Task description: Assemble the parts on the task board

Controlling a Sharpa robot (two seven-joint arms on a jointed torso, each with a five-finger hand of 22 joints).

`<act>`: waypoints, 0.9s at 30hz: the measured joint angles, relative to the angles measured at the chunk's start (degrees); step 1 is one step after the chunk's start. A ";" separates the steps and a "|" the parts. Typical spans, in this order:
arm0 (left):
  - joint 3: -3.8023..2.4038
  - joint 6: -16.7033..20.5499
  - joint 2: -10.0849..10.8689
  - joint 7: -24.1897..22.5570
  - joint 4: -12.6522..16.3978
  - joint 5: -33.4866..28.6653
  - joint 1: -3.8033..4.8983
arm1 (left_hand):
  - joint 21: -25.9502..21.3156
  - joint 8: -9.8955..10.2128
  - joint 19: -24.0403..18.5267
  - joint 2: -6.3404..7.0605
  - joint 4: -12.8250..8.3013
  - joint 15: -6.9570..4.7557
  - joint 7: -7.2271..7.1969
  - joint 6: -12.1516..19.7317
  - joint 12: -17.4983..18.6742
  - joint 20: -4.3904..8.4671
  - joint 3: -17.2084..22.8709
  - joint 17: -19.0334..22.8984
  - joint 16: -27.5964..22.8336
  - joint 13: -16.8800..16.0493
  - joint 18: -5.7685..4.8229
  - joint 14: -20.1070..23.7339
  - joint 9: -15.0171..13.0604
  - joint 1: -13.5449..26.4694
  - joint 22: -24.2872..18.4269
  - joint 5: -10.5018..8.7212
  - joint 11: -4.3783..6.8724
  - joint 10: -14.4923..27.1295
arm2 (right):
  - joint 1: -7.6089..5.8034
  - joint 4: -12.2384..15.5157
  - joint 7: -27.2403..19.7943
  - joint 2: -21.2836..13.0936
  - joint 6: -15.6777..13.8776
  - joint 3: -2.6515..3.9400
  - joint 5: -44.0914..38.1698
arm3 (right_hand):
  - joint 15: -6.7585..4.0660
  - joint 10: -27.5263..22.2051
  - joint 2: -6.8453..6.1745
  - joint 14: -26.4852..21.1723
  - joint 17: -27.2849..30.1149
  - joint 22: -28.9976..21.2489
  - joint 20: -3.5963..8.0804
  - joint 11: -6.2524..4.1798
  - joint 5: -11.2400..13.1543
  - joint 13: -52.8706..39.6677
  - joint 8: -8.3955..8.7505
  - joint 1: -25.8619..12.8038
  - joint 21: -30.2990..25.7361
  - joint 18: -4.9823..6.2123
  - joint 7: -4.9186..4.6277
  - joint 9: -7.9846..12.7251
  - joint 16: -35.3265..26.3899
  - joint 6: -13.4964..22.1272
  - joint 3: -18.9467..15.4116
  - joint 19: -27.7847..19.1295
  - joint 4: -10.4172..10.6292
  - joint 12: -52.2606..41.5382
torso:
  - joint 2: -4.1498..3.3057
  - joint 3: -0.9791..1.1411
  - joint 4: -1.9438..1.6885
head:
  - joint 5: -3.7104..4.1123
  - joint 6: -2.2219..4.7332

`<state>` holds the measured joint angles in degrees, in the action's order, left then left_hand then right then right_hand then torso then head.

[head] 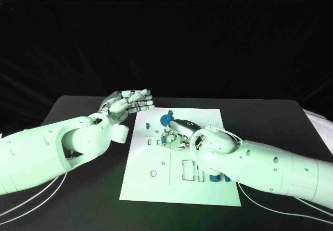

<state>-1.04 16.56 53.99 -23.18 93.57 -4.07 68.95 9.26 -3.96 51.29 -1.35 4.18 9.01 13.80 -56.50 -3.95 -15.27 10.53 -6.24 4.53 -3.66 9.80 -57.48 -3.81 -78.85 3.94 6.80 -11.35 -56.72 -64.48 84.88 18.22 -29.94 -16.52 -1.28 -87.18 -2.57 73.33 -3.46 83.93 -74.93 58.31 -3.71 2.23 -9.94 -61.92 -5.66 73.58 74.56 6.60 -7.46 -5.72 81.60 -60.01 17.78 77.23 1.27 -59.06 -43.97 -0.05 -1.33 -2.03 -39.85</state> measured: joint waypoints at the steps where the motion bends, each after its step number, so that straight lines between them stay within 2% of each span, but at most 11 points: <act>1: 0.00 0.00 0.00 0.00 0.00 0.00 0.00 | 0.00 0.00 0.00 0.00 0.00 0.00 0.00 0.00 0.00 0.00 0.00 0.00 0.00 0.00 0.00 0.00 0.00 0.00 0.00 0.00 0.00 0.00 | 0.00 0.02 0.03 -0.01 -0.01 -0.01 -0.04 | 0.00 -0.29 -0.15 0.00 0.00 0.00 0.00 0.12 -0.23 0.44 0.23 -0.15 0.00 0.00 -0.12 0.11 -0.01 0.28 -0.24 0.00 -0.08 0.53 | 0.00 0.00 -0.01 | 0.01 -0.01; 6: 0.00 -0.02 0.01 0.01 -0.03 0.00 0.00 | 0.00 0.00 0.00 0.00 0.00 0.00 0.00 0.00 0.00 0.00 0.00 0.00 0.00 0.00 -0.01 0.00 0.00 0.00 0.00 0.00 0.00 0.00 | 0.11 0.11 0.20 -0.04 -0.37 -0.10 -0.18 | 0.55 -2.96 -1.67 0.12 0.01 -0.35 -0.21 0.72 -0.50 3.96 1.54 -1.67 -0.26 0.00 -0.64 0.89 -0.59 2.93 -1.85 -0.21 0.70 4.52 | -0.01 -0.03 -0.01 | 0.04 -0.05; 11: 0.01 -0.02 0.01 0.02 -0.07 -0.01 0.00 | 0.00 0.00 0.00 0.00 0.00 0.00 0.00 0.00 0.00 0.00 0.00 0.00 0.00 0.00 0.00 0.00 0.00 0.00 0.00 0.00 0.00 0.00 | 0.48 0.46 0.24 -0.20 -1.81 -0.28 -0.15 | 0.83 -4.17 -2.49 0.00 0.36 -0.64 -0.61 0.92 -0.50 5.87 1.69 -2.48 -0.53 0.00 -1.02 1.26 -1.11 4.89 -3.49 -0.61 1.59 6.51 | -0.01 -0.03 -0.01 | 0.05 -0.06; 16: 0.01 -0.05 -0.01 0.03 -0.15 -0.01 -0.01 | 0.07 0.00 0.03 0.00 -0.12 -0.21 0.00 0.00 0.00 0.03 0.12 0.08 0.49 0.00 0.00 -0.47 0.00 0.00 0.07 0.00 0.04 -0.04 | 0.94 1.55 0.17 -0.88 -4.96 -0.34 0.10 | 1.04 -5.33 -2.87 0.20 0.84 -1.17 -0.82 1.22 -0.61 6.92 1.72 -2.85 -0.87 0.00 -1.07 1.65 -1.45 5.66 -4.76 -0.82 2.23 7.51 | -0.01 -0.03 -0.01 | 0.05 -0.03; 20: 0.03 -0.07 -0.02 0.10 -0.25 -0.01 -0.02 | 1.08 0.00 1.60 0.24 -0.16 -0.78 0.00 0.00 0.00 0.73 0.50 -0.05 1.95 0.00 0.00 -2.51 0.00 0.24 0.46 0.00 0.21 -0.21 | 1.36 3.37 -0.46 -1.95 -8.24 -0.07 0.53 | 1.25 -5.93 -2.91 -0.01 0.86 -1.35 -0.82 1.42 -0.94 7.58 1.72 -2.81 -0.87 0.00 -1.27 1.69 -1.45 6.55 -5.89 -0.82 2.51 7.90 | -0.01 0.02 -0.04 | -0.01 -0.01; 22: 0.04 -0.06 -0.02 0.22 -0.35 -0.01 -0.03 | 2.63 0.00 4.02 0.40 -0.24 -1.61 -0.21 -0.21 0.00 1.64 0.58 -0.90 3.89 0.00 -0.01 -5.70 0.00 0.40 1.04 0.00 0.68 -0.45 | 1.45 4.42 -1.03 -2.72 -9.67 0.23 0.83 | 1.25 -5.94 -3.28 -0.01 0.86 -1.37 -0.82 1.42 -1.16 7.58 1.72 -2.45 -0.87 0.00 -1.41 1.73 -1.68 6.69 -6.18 -0.82 2.70 7.90 | -0.01 0.03 -0.04 | -0.08 0.02; 24: 0.05 0.03 0.00 0.46 -0.51 0.05 -0.03 | 5.20 0.00 7.98 0.39 -0.40 -3.07 -0.69 -0.63 -0.55 3.47 0.73 -2.54 7.19 -0.28 -0.02 -10.93 -0.03 0.39 2.12 0.00 1.80 -1.65 | 1.47 5.75 -2.13 -3.92 -11.24 0.69 1.37 | 1.25 -5.94 -3.28 -0.01 0.86 -1.37 -0.82 1.41 -1.27 7.58 1.72 -2.45 -0.87 0.00 -1.42 1.73 -1.68 6.70 -6.40 -0.82 2.60 7.90 | 0.02 0.06 -0.01 | -0.13 0.05; 27: 0.10 0.45 0.01 1.32 -0.71 0.61 -0.04 | 11.51 -0.63 16.63 0.78 -0.26 -6.65 -2.84 -2.21 -3.75 6.56 1.23 -7.37 16.10 -1.46 -0.02 -21.81 -0.32 0.78 5.09 0.00 4.33 -7.93 | 0.96 7.71 -5.47 -6.43 -13.10 1.22 3.20 | 1.25 -5.94 -3.00 -0.01 1.12 -1.38 -0.93 1.41 -1.83 7.37 1.71 -1.74 -0.87 0.00 -1.53 1.73 -1.87 7.45 -6.41 -0.93 2.60 7.66 | 0.13 0.07 0.06 | -0.19 0.10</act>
<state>-0.94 17.00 53.99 -21.86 92.86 -3.47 68.92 20.77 -4.58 67.92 -0.58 3.91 2.37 10.96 -58.71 -7.70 -8.70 11.75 -13.62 20.63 -5.12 9.78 -79.29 -4.12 -78.07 9.03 6.80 -7.02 -64.65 -63.52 92.59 12.75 -36.37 -29.62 -0.05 -83.98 -1.33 67.38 -6.47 83.92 -73.81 56.93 -4.64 3.64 -11.76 -54.55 -3.95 71.84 73.70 6.60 -8.99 -4.00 79.73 -52.56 11.37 76.30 3.87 -51.40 -43.84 0.02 -1.27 -2.22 -39.75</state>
